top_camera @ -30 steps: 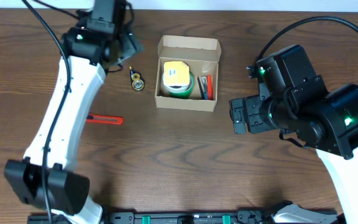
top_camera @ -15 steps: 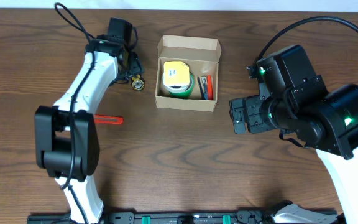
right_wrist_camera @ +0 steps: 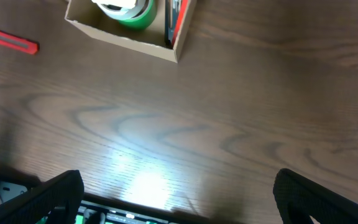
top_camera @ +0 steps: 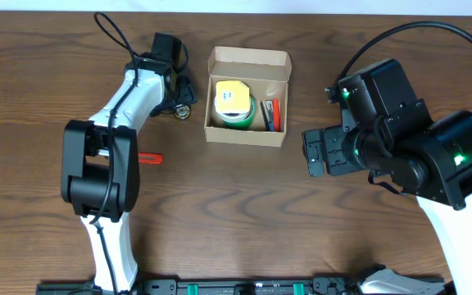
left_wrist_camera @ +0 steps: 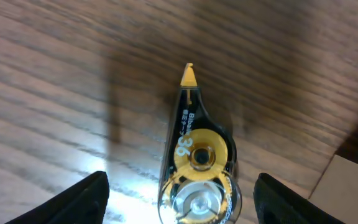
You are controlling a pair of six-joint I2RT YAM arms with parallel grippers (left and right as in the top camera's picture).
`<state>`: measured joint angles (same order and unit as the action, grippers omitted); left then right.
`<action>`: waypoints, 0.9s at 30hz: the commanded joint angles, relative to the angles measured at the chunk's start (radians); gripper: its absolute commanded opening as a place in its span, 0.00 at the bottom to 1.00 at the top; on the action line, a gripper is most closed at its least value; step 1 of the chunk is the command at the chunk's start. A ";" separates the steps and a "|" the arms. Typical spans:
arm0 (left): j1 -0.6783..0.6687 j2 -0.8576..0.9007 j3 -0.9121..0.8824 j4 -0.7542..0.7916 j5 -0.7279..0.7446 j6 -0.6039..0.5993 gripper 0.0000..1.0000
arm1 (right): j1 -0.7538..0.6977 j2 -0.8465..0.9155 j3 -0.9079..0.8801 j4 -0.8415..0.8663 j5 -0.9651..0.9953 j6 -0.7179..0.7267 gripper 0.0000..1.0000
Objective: Pack container
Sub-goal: 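Move the left gripper back to the black correction tape, then close the left gripper on the correction tape and lift it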
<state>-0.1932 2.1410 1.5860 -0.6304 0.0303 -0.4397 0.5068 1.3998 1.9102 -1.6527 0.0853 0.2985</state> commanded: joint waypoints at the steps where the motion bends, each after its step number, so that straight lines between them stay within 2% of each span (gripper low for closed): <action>1: -0.010 0.021 0.000 0.004 0.011 0.022 0.76 | -0.008 0.001 0.003 0.000 0.004 -0.015 0.99; 7: -0.011 0.047 0.000 0.004 0.011 0.022 0.72 | -0.008 0.001 0.003 0.000 0.004 -0.015 0.99; 10: -0.013 0.047 0.000 0.004 -0.010 0.021 0.66 | -0.008 0.001 0.003 0.000 0.004 -0.015 0.99; 27: -0.041 0.047 0.000 0.016 -0.101 0.017 0.61 | -0.008 0.001 0.003 0.000 0.004 -0.015 0.99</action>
<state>-0.2352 2.1719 1.5860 -0.6182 -0.0391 -0.4286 0.5068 1.3998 1.9102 -1.6527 0.0853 0.2985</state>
